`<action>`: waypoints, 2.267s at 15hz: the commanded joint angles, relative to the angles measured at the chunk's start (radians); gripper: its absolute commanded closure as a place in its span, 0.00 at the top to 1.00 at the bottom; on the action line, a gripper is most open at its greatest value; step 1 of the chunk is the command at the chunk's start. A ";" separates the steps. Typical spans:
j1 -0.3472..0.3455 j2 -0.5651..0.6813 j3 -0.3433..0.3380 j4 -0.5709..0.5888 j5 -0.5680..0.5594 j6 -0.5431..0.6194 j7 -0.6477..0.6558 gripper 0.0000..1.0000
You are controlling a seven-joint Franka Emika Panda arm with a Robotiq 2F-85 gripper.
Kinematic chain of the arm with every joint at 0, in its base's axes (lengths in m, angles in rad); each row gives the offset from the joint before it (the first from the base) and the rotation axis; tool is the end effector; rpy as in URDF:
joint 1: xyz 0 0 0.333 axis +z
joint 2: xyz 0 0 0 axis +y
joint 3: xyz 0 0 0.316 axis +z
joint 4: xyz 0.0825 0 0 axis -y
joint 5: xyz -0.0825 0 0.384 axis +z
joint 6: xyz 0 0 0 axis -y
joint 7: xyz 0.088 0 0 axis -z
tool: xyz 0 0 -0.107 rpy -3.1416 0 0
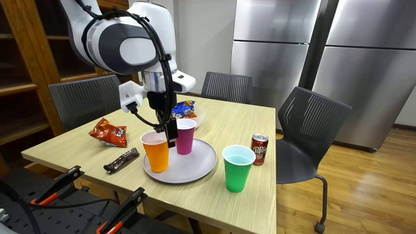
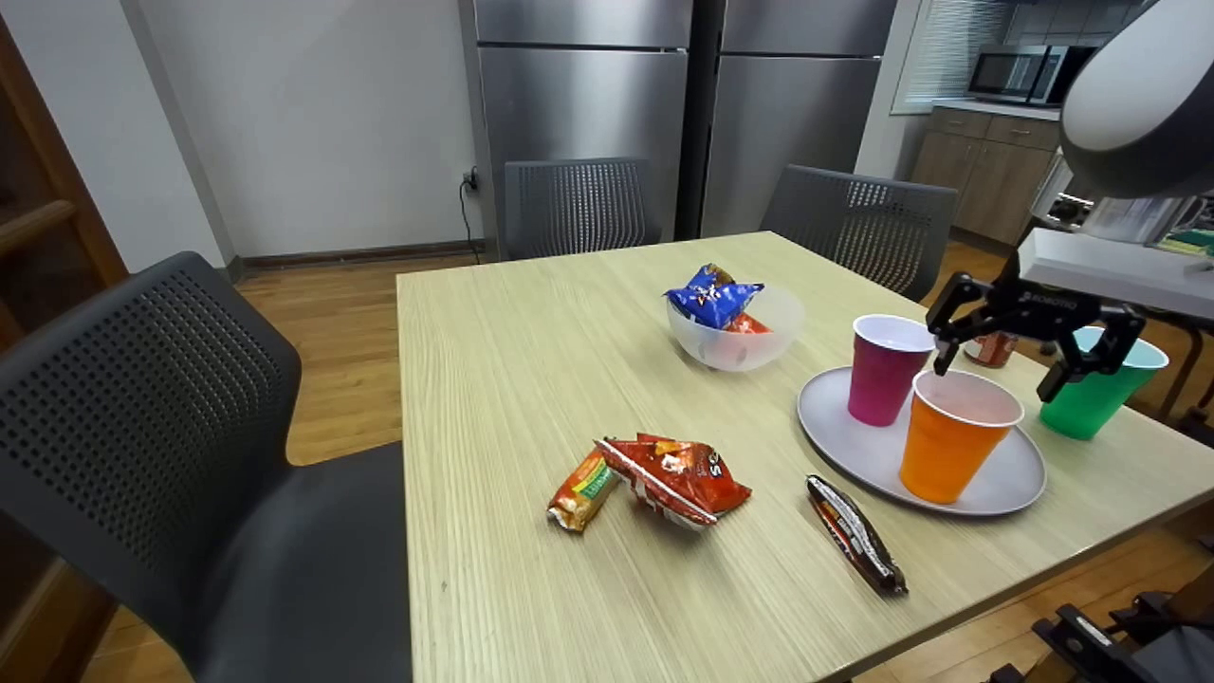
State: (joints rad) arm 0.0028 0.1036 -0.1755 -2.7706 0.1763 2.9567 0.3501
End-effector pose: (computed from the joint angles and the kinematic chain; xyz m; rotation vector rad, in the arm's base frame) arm 0.3833 -0.0810 0.1914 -2.9249 1.0562 -0.1292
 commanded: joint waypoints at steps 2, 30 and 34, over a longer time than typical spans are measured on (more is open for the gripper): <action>-0.004 -0.082 0.021 -0.016 -0.038 -0.021 0.038 1.00; 0.167 0.058 0.315 0.219 -0.059 -0.054 0.141 1.00; 0.210 0.170 0.307 0.298 -0.023 -0.063 0.146 1.00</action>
State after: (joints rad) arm 0.1855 0.1894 0.1337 -2.5556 0.1192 2.9329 0.4735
